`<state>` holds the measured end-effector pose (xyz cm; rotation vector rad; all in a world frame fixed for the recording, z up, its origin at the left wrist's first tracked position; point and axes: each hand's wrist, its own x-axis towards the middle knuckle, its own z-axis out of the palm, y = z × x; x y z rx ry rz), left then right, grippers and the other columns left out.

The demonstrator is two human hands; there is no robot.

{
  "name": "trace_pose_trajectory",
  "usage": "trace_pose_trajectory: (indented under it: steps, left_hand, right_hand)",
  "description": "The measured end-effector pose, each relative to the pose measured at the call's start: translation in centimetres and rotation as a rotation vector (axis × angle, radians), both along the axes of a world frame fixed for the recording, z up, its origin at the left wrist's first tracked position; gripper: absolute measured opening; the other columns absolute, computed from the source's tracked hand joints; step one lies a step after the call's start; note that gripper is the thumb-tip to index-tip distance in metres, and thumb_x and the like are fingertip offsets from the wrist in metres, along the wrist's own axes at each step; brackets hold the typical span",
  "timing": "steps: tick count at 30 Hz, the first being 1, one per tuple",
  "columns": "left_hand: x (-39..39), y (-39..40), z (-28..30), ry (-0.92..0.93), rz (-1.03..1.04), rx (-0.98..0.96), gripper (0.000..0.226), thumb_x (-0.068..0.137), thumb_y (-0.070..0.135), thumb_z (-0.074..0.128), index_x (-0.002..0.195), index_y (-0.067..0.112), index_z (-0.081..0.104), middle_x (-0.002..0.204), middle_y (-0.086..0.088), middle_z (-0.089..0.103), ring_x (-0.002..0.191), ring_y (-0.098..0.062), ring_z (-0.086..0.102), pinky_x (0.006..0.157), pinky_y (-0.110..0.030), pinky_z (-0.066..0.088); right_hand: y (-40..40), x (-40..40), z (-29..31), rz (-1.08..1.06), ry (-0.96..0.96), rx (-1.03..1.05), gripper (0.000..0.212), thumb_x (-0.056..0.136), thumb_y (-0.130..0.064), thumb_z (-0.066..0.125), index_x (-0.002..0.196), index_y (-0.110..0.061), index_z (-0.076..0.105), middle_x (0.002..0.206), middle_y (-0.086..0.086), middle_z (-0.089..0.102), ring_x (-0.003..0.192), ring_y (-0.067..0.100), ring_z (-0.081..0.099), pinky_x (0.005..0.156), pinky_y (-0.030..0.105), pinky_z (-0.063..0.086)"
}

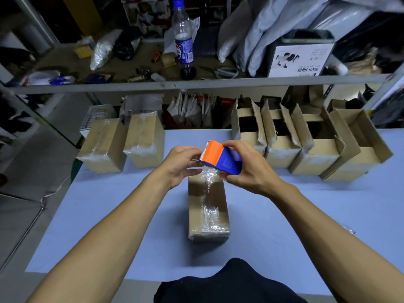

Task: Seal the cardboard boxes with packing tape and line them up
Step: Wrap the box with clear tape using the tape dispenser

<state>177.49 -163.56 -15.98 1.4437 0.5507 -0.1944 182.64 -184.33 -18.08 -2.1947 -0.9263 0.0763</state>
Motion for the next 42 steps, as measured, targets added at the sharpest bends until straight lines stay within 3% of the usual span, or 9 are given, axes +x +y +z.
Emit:
trace_pose_trajectory:
  steps: [6, 10, 13, 17, 21, 23, 27, 32, 42]
  left_hand:
    - [0.1, 0.7, 0.8, -0.039, -0.051, 0.077, 0.006, 0.095, 0.012, 0.063, 0.090, 0.011, 0.066, 0.080, -0.003, 0.069, 0.070, -0.012, 0.067, 0.072, -0.030, 0.055]
    - [0.5, 0.8, 0.2, -0.038, 0.021, 0.198, 0.011, 0.095, 0.008, 0.061, 0.085, 0.012, 0.065, 0.081, -0.006, 0.067, 0.070, -0.015, 0.066, 0.069, -0.031, 0.056]
    - [0.7, 0.7, -0.3, -0.044, 0.110, 0.282, 0.016, 0.096, 0.009, 0.058, 0.083, 0.012, 0.065, 0.084, -0.005, 0.068, 0.073, -0.018, 0.067, 0.065, -0.030, 0.056]
    - [0.9, 0.0, -1.6, -0.053, 0.240, 0.307, 0.016, 0.098, 0.009, 0.055, 0.084, 0.012, 0.063, 0.089, -0.009, 0.066, 0.076, -0.022, 0.067, 0.062, -0.030, 0.058]
    - [0.7, 1.8, -2.7, -0.034, 0.452, 0.250, 0.021, 0.097, 0.003, 0.050, 0.079, 0.010, 0.058, 0.070, -0.009, 0.051, 0.061, -0.016, 0.055, 0.064, -0.030, 0.060]
    - [0.2, 3.0, -3.5, -0.022, 0.440, 0.213, 0.019, 0.097, 0.002, 0.052, 0.079, 0.008, 0.058, 0.067, -0.009, 0.048, 0.058, -0.014, 0.051, 0.061, -0.027, 0.060]
    - [-1.1, 2.8, -5.9, -0.018, 0.409, 0.132, 0.017, 0.096, 0.001, 0.056, 0.080, 0.007, 0.056, 0.070, -0.008, 0.048, 0.061, -0.014, 0.052, 0.064, -0.024, 0.060]
    - [-2.2, 2.7, -7.8, -0.051, 0.472, 0.070, 0.009, 0.093, -0.001, 0.062, 0.086, 0.006, 0.060, 0.075, -0.009, 0.057, 0.064, -0.017, 0.057, 0.064, -0.020, 0.058]
    - [-0.6, 3.2, -9.7, -0.051, 0.473, 0.197, 0.008, 0.092, 0.001, 0.062, 0.100, 0.004, 0.062, 0.085, -0.007, 0.061, 0.066, -0.017, 0.062, 0.063, -0.016, 0.055]
  right_hand:
    - [0.2, 0.7, 0.6, 0.009, -0.122, -0.116, 0.065, 0.074, -0.031, 0.072, 0.133, -0.032, 0.045, 0.111, -0.001, 0.057, 0.097, 0.022, 0.054, 0.071, 0.039, 0.048]
    - [0.8, 1.1, 1.2, 0.013, -0.279, -0.285, 0.070, 0.079, -0.041, 0.069, 0.141, -0.035, 0.038, 0.116, -0.001, 0.057, 0.094, 0.028, 0.059, 0.061, 0.033, 0.041]
    - [1.3, 1.5, 1.2, 0.034, -0.348, -0.395, 0.074, 0.084, -0.048, 0.064, 0.149, -0.038, 0.028, 0.117, 0.002, 0.059, 0.095, 0.028, 0.060, 0.062, 0.030, 0.039]
    - [1.4, 2.2, 1.0, 0.089, -0.252, -0.342, 0.076, 0.088, -0.048, 0.062, 0.154, -0.035, 0.025, 0.107, 0.005, 0.059, 0.083, 0.020, 0.050, 0.066, 0.028, 0.034]
    - [-0.7, 2.9, -0.8, 0.088, -0.217, -0.349, 0.077, 0.084, -0.047, 0.066, 0.151, -0.036, 0.030, 0.101, 0.005, 0.059, 0.086, 0.027, 0.056, 0.066, 0.032, 0.041]
    - [-2.2, 3.3, -1.6, 0.066, -0.206, -0.381, 0.075, 0.083, -0.043, 0.069, 0.149, -0.034, 0.035, 0.111, 0.007, 0.062, 0.096, 0.029, 0.059, 0.070, 0.033, 0.045]
    - [-2.4, 3.8, -2.9, 0.079, -0.296, -0.428, 0.074, 0.082, -0.036, 0.074, 0.148, -0.026, 0.042, 0.110, 0.009, 0.064, 0.096, 0.030, 0.059, 0.070, 0.029, 0.033]
    - [-1.6, 4.9, -4.2, 0.036, -0.309, -0.506, 0.073, 0.085, -0.040, 0.068, 0.149, -0.034, 0.034, 0.114, 0.007, 0.058, 0.108, 0.031, 0.053, 0.084, 0.041, 0.042]
    - [-1.1, 5.8, -5.9, 0.003, -0.225, -0.496, 0.073, 0.083, -0.038, 0.069, 0.147, -0.037, 0.036, 0.110, 0.006, 0.059, 0.104, 0.032, 0.055, 0.082, 0.041, 0.042]
